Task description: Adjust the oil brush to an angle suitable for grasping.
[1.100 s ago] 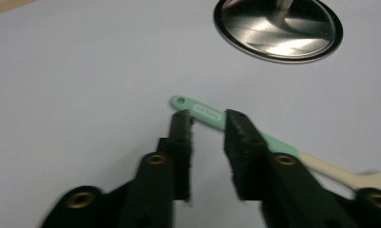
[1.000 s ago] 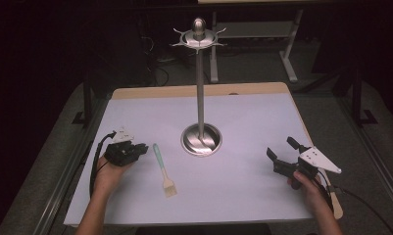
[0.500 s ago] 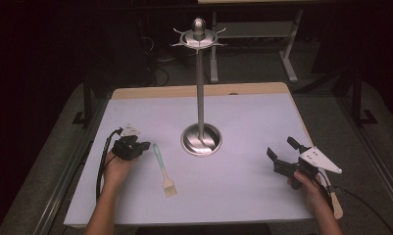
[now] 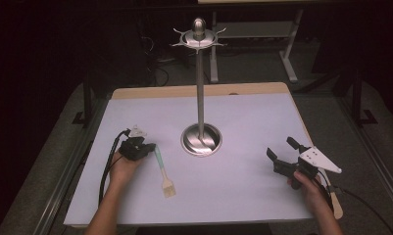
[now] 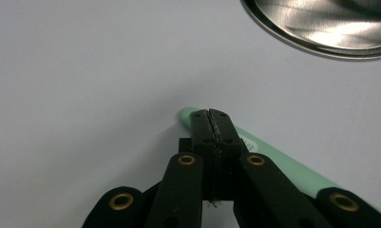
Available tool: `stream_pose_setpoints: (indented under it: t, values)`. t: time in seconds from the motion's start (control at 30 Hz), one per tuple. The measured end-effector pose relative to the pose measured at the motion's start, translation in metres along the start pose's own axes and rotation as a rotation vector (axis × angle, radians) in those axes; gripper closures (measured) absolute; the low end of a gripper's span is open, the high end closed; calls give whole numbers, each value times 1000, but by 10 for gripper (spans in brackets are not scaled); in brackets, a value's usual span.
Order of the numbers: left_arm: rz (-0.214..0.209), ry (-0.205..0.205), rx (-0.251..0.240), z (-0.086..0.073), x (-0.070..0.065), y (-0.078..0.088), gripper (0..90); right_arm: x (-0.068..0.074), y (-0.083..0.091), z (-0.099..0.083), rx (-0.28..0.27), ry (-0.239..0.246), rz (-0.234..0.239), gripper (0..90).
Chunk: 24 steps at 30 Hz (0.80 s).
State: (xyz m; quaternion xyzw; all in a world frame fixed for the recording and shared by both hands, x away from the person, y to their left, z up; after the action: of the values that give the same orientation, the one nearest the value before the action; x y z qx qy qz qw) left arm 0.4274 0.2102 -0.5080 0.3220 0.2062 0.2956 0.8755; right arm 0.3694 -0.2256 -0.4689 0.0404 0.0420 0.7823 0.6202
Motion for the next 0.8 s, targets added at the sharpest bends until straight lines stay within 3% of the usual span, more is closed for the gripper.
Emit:
stream_pose_setpoints:
  t: [0.43, 0.57, 0.8]
  values:
    - [-58, -33, -20, 11, -21, -17, 899, 0, 0, 0, 3, 4, 2, 133]
    - [-68, -68, -11, 14, -28, -22, 899, 0, 0, 0, 4, 2, 2, 134]
    - [-101, -92, 4, 20, -42, -31, 899, 0, 0, 0, 2, 4, 0, 133]
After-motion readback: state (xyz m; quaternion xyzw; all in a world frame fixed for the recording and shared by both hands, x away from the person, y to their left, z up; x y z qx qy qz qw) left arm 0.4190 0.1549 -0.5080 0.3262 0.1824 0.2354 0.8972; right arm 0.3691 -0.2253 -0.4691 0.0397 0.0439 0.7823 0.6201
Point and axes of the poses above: each handheld gripper's, and its own axes: y roughly backward along the jaws, z roughly out of its top, x roughly to its left, the point moved 9 cm from there along -y, roughly forward along the jaws, and after that the axes turned 14 degrees about -z, right-handed, at the moved point
